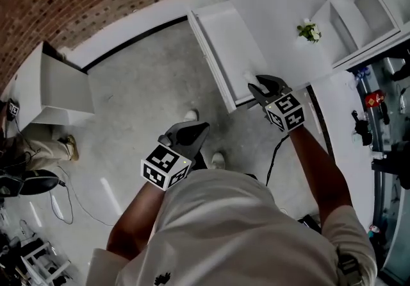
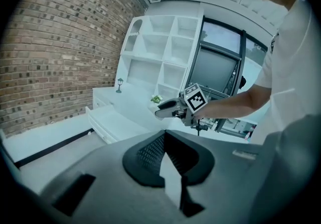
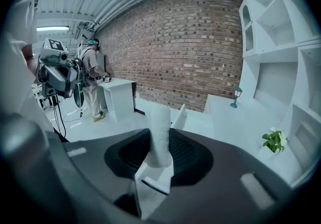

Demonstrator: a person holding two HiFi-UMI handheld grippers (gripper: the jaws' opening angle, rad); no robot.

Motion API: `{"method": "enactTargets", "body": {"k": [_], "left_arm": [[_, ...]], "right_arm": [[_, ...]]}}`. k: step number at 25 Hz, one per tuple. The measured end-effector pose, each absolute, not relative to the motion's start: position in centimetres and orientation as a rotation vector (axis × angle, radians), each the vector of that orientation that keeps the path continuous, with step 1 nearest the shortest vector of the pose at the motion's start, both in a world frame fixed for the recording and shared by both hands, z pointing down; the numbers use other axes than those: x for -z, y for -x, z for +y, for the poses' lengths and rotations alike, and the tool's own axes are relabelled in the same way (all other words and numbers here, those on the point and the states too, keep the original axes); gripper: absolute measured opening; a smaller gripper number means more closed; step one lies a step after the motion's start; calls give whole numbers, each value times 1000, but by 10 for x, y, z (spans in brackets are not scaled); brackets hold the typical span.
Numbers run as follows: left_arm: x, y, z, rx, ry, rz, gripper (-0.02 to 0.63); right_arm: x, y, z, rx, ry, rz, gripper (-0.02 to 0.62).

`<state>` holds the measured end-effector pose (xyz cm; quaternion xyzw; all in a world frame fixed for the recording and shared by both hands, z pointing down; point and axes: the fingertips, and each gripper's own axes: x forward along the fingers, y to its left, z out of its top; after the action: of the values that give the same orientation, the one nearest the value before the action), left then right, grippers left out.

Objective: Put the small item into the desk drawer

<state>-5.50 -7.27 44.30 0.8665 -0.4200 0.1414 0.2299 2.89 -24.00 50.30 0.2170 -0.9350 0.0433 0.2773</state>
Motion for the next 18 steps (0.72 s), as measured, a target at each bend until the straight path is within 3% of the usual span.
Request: {"method": "enactTargets", "body": {"k": [18], "left_arm": [[-463, 152, -254, -552, -2525, -813, 5]], "right_arm": [[-627, 32, -433, -275, -802, -2201, 130]]}}
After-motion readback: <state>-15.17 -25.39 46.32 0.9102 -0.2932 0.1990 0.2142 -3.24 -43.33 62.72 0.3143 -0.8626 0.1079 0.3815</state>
